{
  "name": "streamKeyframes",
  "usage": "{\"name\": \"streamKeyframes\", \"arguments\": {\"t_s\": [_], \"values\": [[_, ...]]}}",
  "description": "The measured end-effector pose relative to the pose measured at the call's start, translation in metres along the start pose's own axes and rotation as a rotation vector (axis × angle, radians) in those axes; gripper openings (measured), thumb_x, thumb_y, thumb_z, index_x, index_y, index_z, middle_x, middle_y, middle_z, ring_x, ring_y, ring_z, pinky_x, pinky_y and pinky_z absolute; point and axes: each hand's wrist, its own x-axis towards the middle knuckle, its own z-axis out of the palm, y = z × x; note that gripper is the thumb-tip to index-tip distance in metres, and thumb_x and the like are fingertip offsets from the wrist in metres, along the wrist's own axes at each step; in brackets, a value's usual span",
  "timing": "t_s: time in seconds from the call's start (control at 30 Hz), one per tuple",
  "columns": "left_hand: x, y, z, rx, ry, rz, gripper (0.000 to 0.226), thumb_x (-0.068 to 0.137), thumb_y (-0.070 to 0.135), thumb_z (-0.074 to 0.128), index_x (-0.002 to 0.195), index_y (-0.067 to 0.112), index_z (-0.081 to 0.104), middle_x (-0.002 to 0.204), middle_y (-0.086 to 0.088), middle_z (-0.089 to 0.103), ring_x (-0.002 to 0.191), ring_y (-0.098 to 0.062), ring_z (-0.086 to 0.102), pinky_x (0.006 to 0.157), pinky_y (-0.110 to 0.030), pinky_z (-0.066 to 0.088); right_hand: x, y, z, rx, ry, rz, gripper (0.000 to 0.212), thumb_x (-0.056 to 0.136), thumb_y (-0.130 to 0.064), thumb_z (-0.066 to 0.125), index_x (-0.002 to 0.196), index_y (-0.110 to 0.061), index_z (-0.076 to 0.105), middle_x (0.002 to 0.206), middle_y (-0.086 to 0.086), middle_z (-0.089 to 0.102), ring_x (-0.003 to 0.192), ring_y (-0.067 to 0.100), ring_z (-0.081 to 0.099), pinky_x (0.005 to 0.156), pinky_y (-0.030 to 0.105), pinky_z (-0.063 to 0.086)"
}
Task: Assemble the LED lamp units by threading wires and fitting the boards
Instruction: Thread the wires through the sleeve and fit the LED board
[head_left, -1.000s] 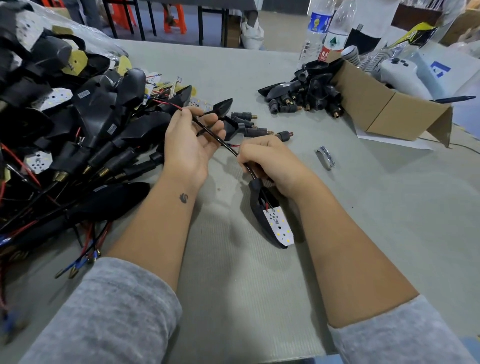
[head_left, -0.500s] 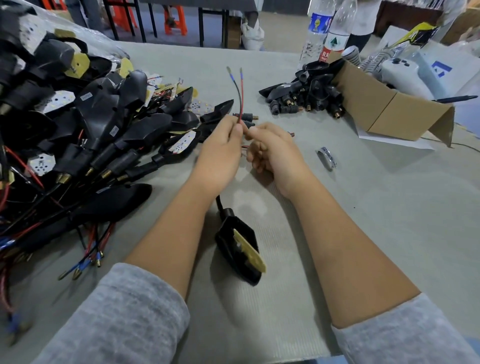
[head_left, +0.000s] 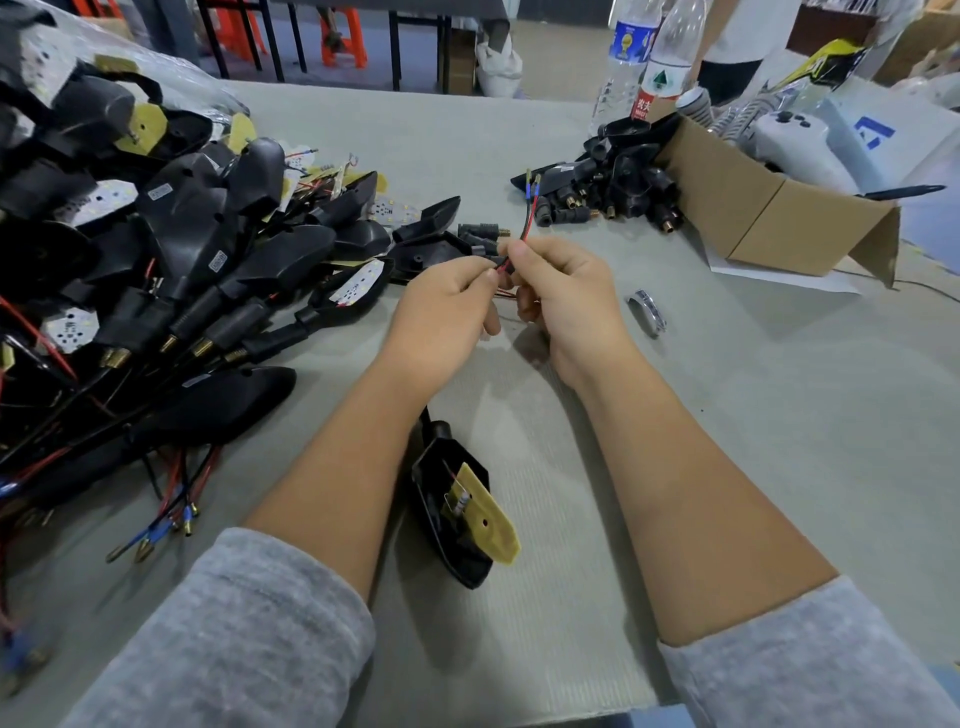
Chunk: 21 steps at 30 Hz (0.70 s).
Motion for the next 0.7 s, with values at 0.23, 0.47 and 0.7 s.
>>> {"name": "streamKeyframes", "arguments": {"t_s": [0.23, 0.47, 0.7], "values": [[0.003, 0.002, 0.003, -0.175, 0.159, -0.080, 0.030, 0.101, 0.008, 0.037, 0.083, 0.023, 0.056, 0.075, 0.004, 0.066, 0.052, 0.003, 0.056, 0.050, -0.019, 0.046, 0.001, 0.002, 0.001, -0.135, 0.002, -0.017, 0.015, 0.093, -0.008, 0.060, 0.083, 0.000, 0.067, 0.062, 0.004, 0.048, 0.050, 0.009, 0.041, 0.048, 0.018, 0.035], [0.006, 0.003, -0.004, -0.206, 0.243, -0.093, 0.024, 0.088, -0.002, 0.053, 0.080, 0.019, 0.061, 0.073, 0.004, 0.064, 0.048, 0.007, 0.051, 0.051, -0.009, 0.037, -0.002, 0.002, 0.006, -0.309, -0.029, -0.059, 0.017, 0.090, -0.013, 0.063, 0.075, -0.017, 0.068, 0.059, -0.007, 0.055, 0.054, 0.008, 0.046, 0.050, 0.018, 0.039], [0.007, 0.001, -0.006, -0.204, 0.300, -0.164, 0.030, 0.085, 0.000, 0.048, 0.072, 0.024, 0.060, 0.071, 0.003, 0.065, 0.057, -0.005, 0.053, 0.062, -0.024, 0.043, 0.007, 0.004, -0.008, -0.547, 0.356, -0.154, 0.029, 0.088, -0.009, 0.047, 0.092, -0.030, 0.066, 0.102, -0.006, 0.064, 0.097, 0.012, 0.057, 0.086, 0.032, 0.047]]}}
